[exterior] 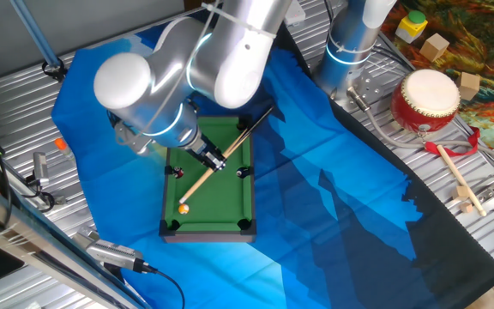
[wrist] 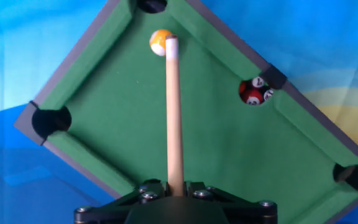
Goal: Hit the pool ball
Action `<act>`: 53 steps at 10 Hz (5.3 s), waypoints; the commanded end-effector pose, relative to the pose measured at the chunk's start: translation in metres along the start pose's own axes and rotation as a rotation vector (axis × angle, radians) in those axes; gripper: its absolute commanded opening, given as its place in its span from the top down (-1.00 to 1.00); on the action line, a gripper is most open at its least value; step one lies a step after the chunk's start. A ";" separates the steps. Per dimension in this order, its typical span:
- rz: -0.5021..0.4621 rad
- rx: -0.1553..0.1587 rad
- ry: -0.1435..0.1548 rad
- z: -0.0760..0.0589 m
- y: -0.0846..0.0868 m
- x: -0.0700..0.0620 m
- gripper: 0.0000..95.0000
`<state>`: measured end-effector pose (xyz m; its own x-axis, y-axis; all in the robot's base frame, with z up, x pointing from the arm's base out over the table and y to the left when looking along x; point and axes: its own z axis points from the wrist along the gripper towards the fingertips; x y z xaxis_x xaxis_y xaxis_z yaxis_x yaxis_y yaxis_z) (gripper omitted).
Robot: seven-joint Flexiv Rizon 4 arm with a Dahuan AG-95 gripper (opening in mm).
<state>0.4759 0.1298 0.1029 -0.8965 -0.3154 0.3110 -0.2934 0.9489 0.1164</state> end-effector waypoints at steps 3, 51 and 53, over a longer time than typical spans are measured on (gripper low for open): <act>-0.135 0.015 -0.005 0.000 0.000 0.000 1.00; 0.279 0.023 -0.072 -0.066 0.002 -0.077 0.60; 0.284 0.023 -0.072 -0.066 0.002 -0.077 0.60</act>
<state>0.5669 0.1551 0.1412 -0.9650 -0.0363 0.2598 -0.0344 0.9993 0.0120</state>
